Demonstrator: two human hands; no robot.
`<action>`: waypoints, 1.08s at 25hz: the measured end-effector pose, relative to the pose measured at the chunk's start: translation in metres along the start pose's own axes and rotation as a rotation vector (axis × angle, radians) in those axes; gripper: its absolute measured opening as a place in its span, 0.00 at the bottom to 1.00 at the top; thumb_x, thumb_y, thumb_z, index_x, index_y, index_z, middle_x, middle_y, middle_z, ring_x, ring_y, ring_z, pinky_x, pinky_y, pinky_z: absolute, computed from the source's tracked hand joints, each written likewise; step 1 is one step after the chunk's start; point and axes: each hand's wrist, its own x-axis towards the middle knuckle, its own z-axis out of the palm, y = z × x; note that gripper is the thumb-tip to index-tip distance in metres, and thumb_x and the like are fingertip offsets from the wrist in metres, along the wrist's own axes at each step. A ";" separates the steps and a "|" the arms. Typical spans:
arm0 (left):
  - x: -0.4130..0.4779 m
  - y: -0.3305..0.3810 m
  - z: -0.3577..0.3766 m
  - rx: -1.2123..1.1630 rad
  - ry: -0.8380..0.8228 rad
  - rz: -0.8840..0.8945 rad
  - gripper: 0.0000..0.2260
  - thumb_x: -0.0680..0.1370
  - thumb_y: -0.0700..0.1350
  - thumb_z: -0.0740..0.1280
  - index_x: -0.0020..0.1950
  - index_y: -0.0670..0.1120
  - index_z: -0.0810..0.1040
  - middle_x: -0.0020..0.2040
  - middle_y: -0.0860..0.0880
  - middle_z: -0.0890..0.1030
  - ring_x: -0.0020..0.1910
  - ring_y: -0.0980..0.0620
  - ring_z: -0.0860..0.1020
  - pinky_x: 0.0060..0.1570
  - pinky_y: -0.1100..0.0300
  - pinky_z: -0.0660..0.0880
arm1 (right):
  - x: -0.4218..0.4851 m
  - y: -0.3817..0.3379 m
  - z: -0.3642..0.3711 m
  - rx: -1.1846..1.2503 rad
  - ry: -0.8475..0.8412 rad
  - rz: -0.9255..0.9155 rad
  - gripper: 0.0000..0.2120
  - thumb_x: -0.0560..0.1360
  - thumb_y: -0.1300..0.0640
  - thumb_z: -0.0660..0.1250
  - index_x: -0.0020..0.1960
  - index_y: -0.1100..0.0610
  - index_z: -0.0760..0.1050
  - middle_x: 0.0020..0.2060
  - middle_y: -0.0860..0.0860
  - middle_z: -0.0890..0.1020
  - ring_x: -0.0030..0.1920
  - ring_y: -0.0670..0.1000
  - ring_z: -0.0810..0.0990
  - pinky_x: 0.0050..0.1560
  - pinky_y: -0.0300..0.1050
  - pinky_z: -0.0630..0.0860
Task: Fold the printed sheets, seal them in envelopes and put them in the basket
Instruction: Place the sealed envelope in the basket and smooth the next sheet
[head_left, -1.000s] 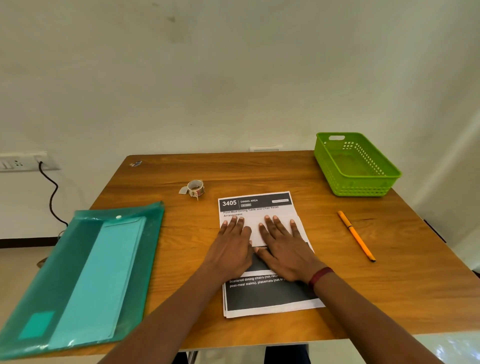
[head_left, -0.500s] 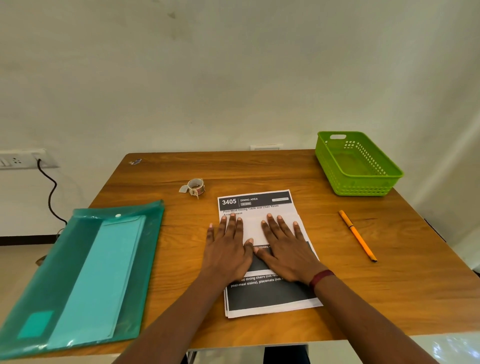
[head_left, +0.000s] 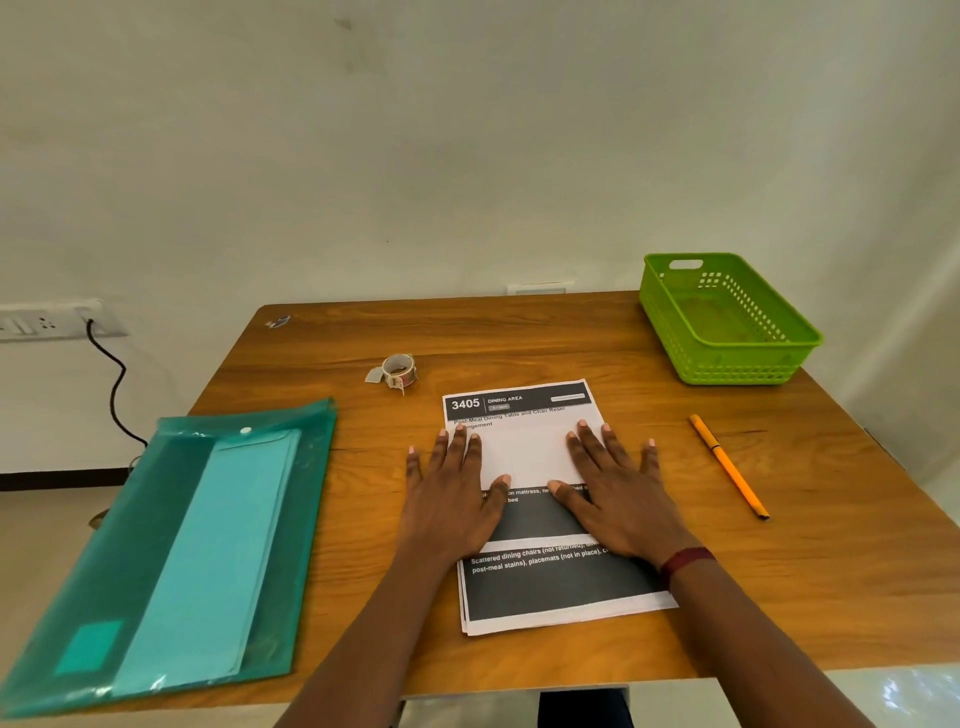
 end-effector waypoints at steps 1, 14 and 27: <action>0.000 -0.001 0.000 -0.020 0.012 -0.001 0.33 0.80 0.66 0.45 0.80 0.49 0.50 0.81 0.48 0.48 0.79 0.47 0.44 0.76 0.41 0.40 | 0.000 0.000 0.000 0.002 0.004 0.004 0.41 0.73 0.28 0.33 0.79 0.49 0.40 0.79 0.47 0.41 0.78 0.51 0.39 0.73 0.69 0.38; 0.034 -0.007 -0.039 -0.078 -0.188 -0.044 0.40 0.70 0.68 0.69 0.76 0.56 0.58 0.75 0.48 0.61 0.74 0.44 0.58 0.67 0.39 0.61 | 0.020 0.009 -0.020 0.161 0.030 -0.015 0.35 0.73 0.31 0.61 0.75 0.45 0.62 0.70 0.52 0.65 0.74 0.55 0.57 0.73 0.67 0.49; 0.024 -0.010 -0.035 -0.165 0.029 0.062 0.36 0.66 0.67 0.73 0.67 0.56 0.64 0.70 0.51 0.67 0.68 0.48 0.63 0.62 0.46 0.62 | 0.026 0.000 -0.035 0.133 0.177 0.009 0.38 0.62 0.33 0.74 0.66 0.47 0.68 0.63 0.51 0.69 0.67 0.55 0.63 0.71 0.62 0.58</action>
